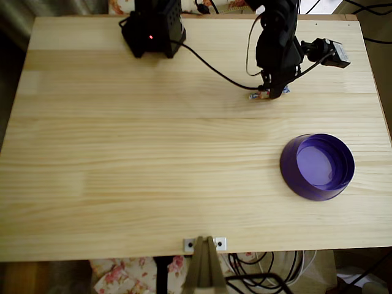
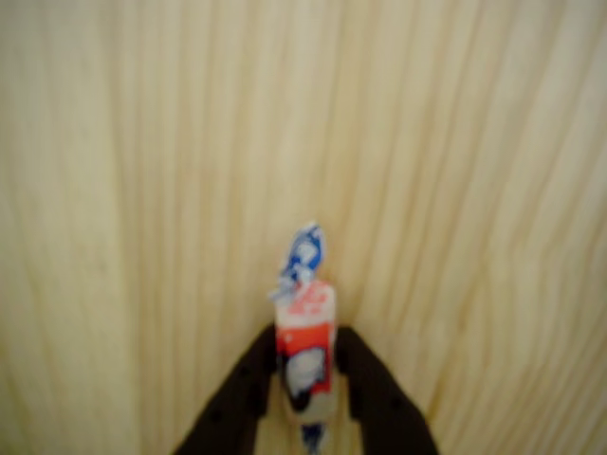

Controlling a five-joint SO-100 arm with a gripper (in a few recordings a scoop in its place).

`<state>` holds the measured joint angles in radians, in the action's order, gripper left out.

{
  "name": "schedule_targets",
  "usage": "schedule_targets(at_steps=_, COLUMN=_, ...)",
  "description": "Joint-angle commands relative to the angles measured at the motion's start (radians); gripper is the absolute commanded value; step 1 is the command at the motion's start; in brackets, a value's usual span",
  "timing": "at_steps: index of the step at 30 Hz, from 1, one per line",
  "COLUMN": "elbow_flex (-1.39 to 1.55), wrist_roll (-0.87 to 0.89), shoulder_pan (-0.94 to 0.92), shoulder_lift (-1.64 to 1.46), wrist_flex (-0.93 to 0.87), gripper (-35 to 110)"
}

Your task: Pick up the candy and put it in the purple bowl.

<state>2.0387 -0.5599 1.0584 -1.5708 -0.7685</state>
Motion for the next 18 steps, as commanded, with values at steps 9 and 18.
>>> schedule_targets(at_steps=9, elbow_flex=-0.183, wrist_roll=-0.034, shoulder_pan=0.026, shoulder_lift=-0.124, wrist_flex=-0.198, gripper=0)
schedule_targets(at_steps=18, elbow_flex=-0.434, wrist_roll=0.035, shoulder_pan=-0.077, shoulder_lift=-0.109, wrist_flex=-0.281, gripper=0)
